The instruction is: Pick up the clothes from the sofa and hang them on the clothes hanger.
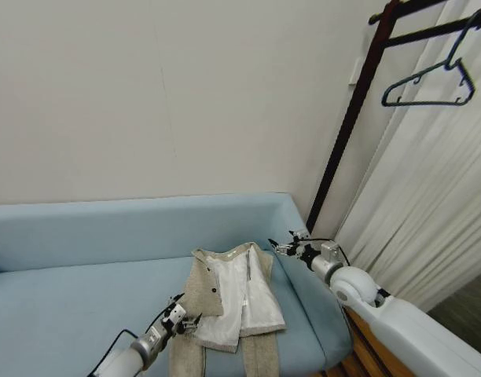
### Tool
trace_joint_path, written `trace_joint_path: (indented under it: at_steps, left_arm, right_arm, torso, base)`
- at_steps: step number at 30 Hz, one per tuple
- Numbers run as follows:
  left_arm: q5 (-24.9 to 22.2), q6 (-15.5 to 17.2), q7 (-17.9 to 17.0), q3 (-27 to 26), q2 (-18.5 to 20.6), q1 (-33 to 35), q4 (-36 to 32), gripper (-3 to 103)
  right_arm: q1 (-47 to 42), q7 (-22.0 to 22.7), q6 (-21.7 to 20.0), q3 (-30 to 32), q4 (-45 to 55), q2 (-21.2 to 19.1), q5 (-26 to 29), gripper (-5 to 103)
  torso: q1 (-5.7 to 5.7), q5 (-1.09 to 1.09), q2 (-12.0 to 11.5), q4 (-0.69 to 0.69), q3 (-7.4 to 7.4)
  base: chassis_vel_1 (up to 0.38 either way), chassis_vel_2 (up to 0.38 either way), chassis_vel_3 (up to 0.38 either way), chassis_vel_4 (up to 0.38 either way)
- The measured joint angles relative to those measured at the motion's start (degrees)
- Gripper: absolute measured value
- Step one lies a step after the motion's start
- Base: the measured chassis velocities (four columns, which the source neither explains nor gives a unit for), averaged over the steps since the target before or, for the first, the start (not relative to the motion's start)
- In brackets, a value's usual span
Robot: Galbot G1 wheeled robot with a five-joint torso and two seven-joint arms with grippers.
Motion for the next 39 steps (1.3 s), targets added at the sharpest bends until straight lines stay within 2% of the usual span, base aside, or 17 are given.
trace_joint_path:
  at_steps: [8, 14, 18, 19, 22, 23, 24, 26, 28, 32, 34, 36, 37, 39]
  left_arm:
    - [0.19, -0.17, 1.62, 1.08, -0.54, -0.94, 3.1, 100]
    - [0.45, -0.1, 1.4, 1.04, -0.85, -1.84, 5.0, 99]
    - [0.39, -0.09, 1.57, 1.0, -1.04, -2.22, 5.98, 87]
    - [0.35, -0.13, 1.67, 1.02, -1.09, -2.3, 6.2, 87]
    - [0.19, -0.15, 1.7, 1.02, -1.33, -2.34, 6.52, 71]
    - [0.19, -0.15, 1.7, 1.02, -1.33, -2.34, 6.52, 71]
    - [0.1, -0.09, 1.53, 0.73, -1.49, -2.17, 6.51, 65]
    - [-0.21, -0.05, 0.61, -0.24, -2.08, -1.67, 6.64, 55]
    - [-0.35, -0.04, 0.12, -0.71, -2.35, -1.47, 6.81, 55]
    - [-1.14, -0.06, -2.86, -1.76, -3.39, -0.7, 6.74, 33]
    - [-1.3, -0.07, -3.47, -1.91, -3.76, -0.54, 6.55, 33]
    - [-1.8, -0.05, -4.48, -2.05, -4.44, -0.22, 6.26, 22]
    - [-1.8, -0.05, -4.48, -2.05, -4.44, -0.22, 6.26, 22]
    - [-2.26, 0.1, -6.3, -2.21, -5.4, 0.35, 6.15, 11]
  right_arm:
    - [0.55, 0.13, 0.0, -0.77, -0.67, 0.36, -0.13, 100]
    - [0.63, -0.01, 0.05, -0.87, -2.04, 0.42, -0.2, 100]
    - [0.7, -0.24, 0.23, -0.91, -2.71, 0.54, -0.23, 100]
    - [0.77, -0.29, 0.26, -0.98, -2.89, 0.6, -0.27, 100]
    - [0.88, -0.58, 0.36, -1.25, -3.49, 0.76, -0.48, 100]
    - [0.88, -0.58, 0.36, -1.25, -3.49, 0.76, -0.48, 100]
    - [0.83, -0.69, 0.41, -1.26, -3.63, 0.83, -0.55, 100]
    - [0.44, -0.8, 0.67, -1.21, -3.89, 0.86, -0.73, 100]
    - [0.25, -0.87, 0.81, -1.12, -3.99, 0.82, -0.79, 100]
    - [-0.41, -1.47, 1.43, -0.77, -4.52, 0.27, -0.97, 100]
    - [-0.43, -1.51, 1.58, -0.68, -4.56, 0.13, -0.96, 100]
    - [-0.43, -1.51, 1.68, -0.56, -4.56, -0.06, -0.88, 100]
    - [-0.43, -1.51, 1.68, -0.56, -4.56, -0.06, -0.88, 100]
    - [-0.44, -1.52, 1.75, -0.48, -4.56, -0.35, -0.81, 100]
  torso:
    - [0.0, 0.0, 0.0, 0.01, 0.0]
    - [0.0, 0.01, 0.0, 0.01, 0.0]
    - [0.0, 0.0, 0.0, 0.01, 0.0]
    - [0.0, 0.0, 0.0, 0.01, 0.0]
    - [0.0, 0.0, 0.0, 0.01, 0.0]
    - [0.0, 0.0, 0.0, 0.01, 0.0]
    - [0.0, 0.0, 0.0, 0.01, 0.0]
    - [0.0, 0.0, 0.0, 0.01, 0.0]
    - [0.0, 0.01, 0.0, 0.01, 0.0]
    - [0.0, 0.01, 0.0, 0.01, 0.0]
    - [0.0, 0.01, 0.0, 0.01, 0.0]
    - [0.0, 0.01, 0.0, 0.01, 0.0]
    - [0.0, 0.01, 0.0, 0.01, 0.0]
    - [0.0, 0.01, 0.0, 0.01, 0.0]
  base:
    - [0.0, 0.0, 0.0, 0.0]
    - [0.0, 0.0, 0.0, 0.0]
    - [0.0, 0.0, 0.0, 0.0]
    - [0.0, 0.0, 0.0, 0.0]
    - [0.0, 0.0, 0.0, 0.0]
    - [0.0, 0.0, 0.0, 0.0]
    - [0.0, 0.0, 0.0, 0.0]
    - [0.0, 0.0, 0.0, 0.0]
    - [0.0, 0.0, 0.0, 0.0]
    - [0.0, 0.0, 0.0, 0.0]
    - [0.0, 0.0, 0.0, 0.0]
    - [0.0, 0.0, 0.0, 0.0]
    - [0.0, 0.0, 0.0, 0.0]
    - [0.0, 0.0, 0.0, 0.0]
